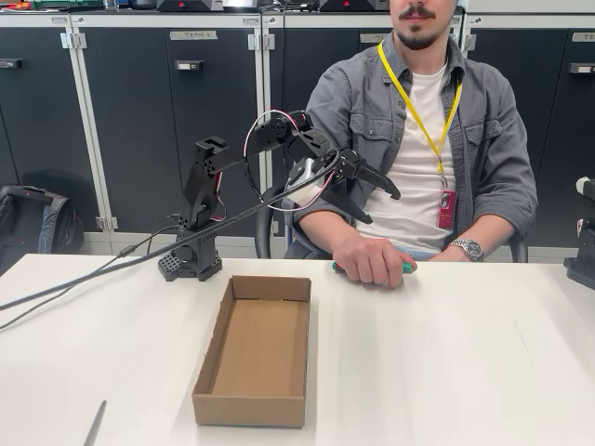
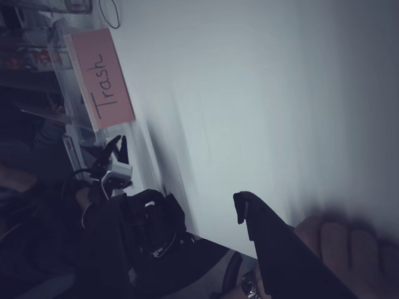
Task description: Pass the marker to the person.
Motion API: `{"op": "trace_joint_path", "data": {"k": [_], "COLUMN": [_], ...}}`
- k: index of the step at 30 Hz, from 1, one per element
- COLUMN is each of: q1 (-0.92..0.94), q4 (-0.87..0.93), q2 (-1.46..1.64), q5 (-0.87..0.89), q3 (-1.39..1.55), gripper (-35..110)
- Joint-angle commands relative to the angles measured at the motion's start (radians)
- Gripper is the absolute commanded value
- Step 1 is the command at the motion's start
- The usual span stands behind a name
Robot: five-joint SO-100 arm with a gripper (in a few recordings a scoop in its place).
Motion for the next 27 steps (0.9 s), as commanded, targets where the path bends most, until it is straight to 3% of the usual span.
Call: {"op": "trace_joint_path", "data": {"k": [1, 27], "q1": [0.006, 0.028], "q4": [0.005, 0.028], "q2": [0.087, 0.166], "q5": [-0.015, -0.038], "q3": [-0.005, 0.063], "gripper": [37, 37]}}
